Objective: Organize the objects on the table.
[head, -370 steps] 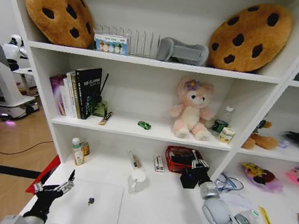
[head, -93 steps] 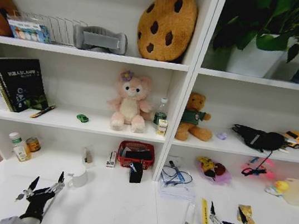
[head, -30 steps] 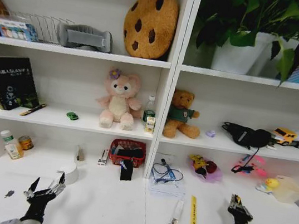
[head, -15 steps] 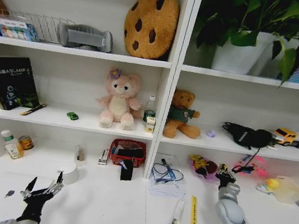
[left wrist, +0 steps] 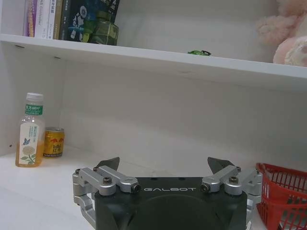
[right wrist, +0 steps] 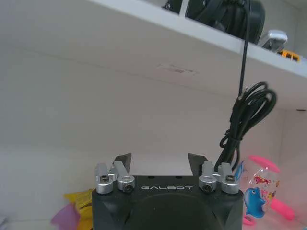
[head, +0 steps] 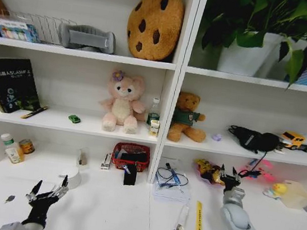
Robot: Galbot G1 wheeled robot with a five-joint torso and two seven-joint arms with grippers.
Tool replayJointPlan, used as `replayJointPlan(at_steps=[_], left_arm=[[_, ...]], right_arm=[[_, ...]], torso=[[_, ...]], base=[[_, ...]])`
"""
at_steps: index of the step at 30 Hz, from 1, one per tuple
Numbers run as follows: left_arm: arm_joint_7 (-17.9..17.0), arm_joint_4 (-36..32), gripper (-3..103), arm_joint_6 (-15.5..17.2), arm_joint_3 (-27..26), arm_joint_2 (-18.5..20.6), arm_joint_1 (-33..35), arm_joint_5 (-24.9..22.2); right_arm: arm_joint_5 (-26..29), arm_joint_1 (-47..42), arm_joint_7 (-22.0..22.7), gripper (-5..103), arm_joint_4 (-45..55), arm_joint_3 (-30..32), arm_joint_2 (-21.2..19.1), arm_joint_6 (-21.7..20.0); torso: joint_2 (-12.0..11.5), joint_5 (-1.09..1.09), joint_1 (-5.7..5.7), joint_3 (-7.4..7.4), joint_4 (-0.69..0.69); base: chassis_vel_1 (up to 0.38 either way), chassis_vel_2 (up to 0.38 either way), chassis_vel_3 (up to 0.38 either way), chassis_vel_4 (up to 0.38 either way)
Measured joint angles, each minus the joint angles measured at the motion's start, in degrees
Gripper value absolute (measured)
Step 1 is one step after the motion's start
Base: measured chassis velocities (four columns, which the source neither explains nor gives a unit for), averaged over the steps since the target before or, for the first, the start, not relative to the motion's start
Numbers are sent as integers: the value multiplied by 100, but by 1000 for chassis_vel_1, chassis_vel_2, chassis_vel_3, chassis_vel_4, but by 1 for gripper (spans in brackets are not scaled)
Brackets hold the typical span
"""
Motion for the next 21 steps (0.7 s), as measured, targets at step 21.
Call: replayJointPlan(at_steps=[21], left_arm=[[-31, -473, 100, 5, -416, 313, 164, -113]], right_arm=[[-885, -3869, 212, 100, 3212, 1702, 755, 1011]], torso=[[2, -1, -2, 0, 1]], base=[[0, 0, 0, 0]])
